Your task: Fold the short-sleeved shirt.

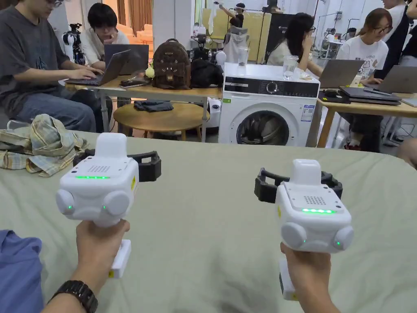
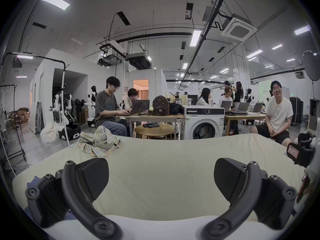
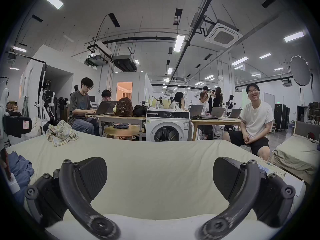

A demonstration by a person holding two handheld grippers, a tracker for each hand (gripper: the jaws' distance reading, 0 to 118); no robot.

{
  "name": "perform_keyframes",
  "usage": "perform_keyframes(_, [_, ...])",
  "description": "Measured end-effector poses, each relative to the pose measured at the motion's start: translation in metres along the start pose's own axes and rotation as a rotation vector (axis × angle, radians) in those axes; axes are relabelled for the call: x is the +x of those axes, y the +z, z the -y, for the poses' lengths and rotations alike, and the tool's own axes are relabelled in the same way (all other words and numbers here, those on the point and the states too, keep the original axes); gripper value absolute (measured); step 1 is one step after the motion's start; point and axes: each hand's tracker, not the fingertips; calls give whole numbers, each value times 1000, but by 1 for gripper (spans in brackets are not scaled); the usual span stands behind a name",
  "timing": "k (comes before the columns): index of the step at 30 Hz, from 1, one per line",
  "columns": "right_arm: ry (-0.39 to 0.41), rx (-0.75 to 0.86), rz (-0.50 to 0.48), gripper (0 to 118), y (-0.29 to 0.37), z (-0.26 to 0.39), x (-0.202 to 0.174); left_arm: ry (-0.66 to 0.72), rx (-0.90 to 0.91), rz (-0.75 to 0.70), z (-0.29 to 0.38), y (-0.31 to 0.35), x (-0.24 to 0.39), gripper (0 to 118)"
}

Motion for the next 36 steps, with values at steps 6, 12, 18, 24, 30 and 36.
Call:
perform_keyframes(6, [-55, 7, 15, 118, 1, 2, 5, -20, 2, 2, 5, 2, 3, 118])
perform_keyframes(12, [-64, 20, 17, 118, 4, -3, 6, -45, 16, -3, 9, 7, 7, 118])
perform_keyframes(18, [-25, 39, 5, 118, 7, -5, 2, -75, 21, -24, 10, 11, 8, 118])
perform_keyframes(24, [-1, 26, -2, 118, 8, -5, -1, -65, 28, -27, 10, 15, 3, 118])
perform_keyframes(30, [-16, 13, -26, 118, 8, -6, -1, -61, 24, -19, 12, 17, 0, 118])
perform_keyframes(36, [-1, 37, -25, 118, 11, -7, -3, -64, 13, -12, 19, 18, 3, 118])
